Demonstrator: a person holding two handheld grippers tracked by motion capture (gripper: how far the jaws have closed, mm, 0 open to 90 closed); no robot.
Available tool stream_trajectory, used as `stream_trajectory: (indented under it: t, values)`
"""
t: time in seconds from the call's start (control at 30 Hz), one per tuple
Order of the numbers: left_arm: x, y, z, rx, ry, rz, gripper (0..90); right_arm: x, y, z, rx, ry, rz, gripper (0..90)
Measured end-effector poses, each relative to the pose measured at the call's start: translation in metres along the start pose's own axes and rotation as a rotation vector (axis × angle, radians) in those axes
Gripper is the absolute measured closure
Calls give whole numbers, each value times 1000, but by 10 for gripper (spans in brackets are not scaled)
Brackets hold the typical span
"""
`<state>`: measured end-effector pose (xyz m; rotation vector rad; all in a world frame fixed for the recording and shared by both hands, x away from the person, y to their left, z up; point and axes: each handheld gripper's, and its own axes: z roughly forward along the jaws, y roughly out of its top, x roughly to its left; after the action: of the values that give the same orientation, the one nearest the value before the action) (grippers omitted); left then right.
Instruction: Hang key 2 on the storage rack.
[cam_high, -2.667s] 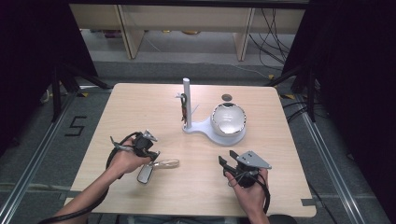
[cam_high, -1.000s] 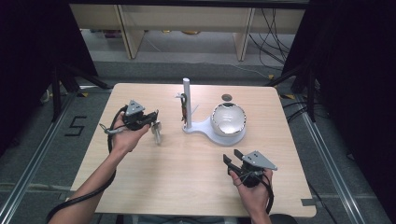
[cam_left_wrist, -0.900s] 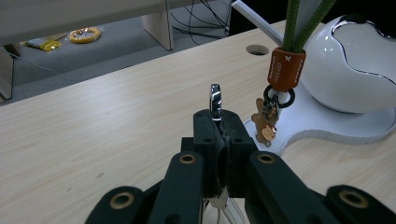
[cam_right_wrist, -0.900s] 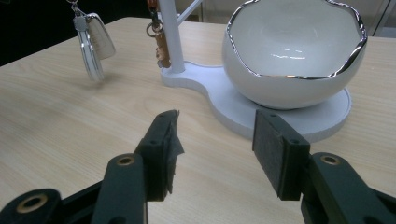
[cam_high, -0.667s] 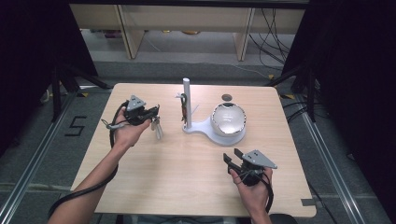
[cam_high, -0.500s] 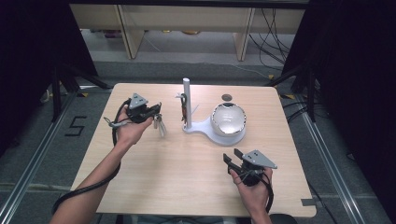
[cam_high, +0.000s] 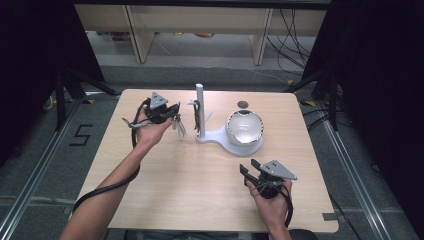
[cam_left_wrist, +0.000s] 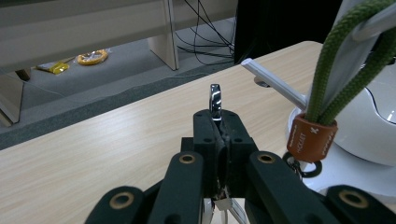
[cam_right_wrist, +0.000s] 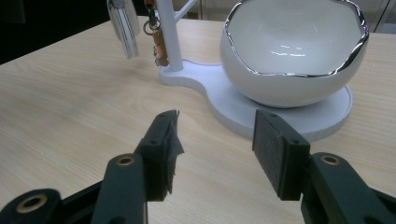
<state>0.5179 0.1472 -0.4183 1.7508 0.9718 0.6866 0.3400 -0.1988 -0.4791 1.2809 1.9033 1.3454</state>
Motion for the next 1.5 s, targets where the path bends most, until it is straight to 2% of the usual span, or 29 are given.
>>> stream_trajectory:
  t: [0.03,0.1,0.27,0.3,0.57,0.6,0.63,0.7,0.83,0.87,1.07,1.1,1.17,1.5]
  values:
    - [0,1,2,-3,2,4,863,-2,0,1,-7,2,-21,508]
    - [-2,4,5,-5,3,13,863,-2,1,1,1,6,-28,508]
    - [-8,7,12,-19,-5,40,862,-3,-1,0,3,9,-19,508]
    - [-9,7,14,-17,-6,40,862,-3,-1,0,-8,19,-18,507]
    - [-9,5,25,-18,1,41,862,-3,0,1,-3,14,-31,507]
    - [-9,4,26,-19,3,43,862,-3,0,0,6,8,-27,507]
    - [-9,5,26,-16,1,46,862,0,0,-1,22,8,11,507]
    - [-9,5,27,-17,0,46,862,-2,0,0,10,10,-23,508]
    - [-11,7,28,-18,0,54,862,-2,0,-1,10,9,-23,507]
    - [-11,7,28,-18,-1,54,862,-3,-1,1,-4,14,-24,507]
    - [-15,9,30,-16,0,80,862,-3,0,0,1,13,-21,507]
    - [-15,9,30,-15,0,85,861,-1,0,0,7,9,0,507]
    - [-16,10,31,-14,2,93,862,0,-1,0,8,10,6,507]
    - [-19,12,33,-6,5,133,861,-1,-1,0,10,9,7,507]
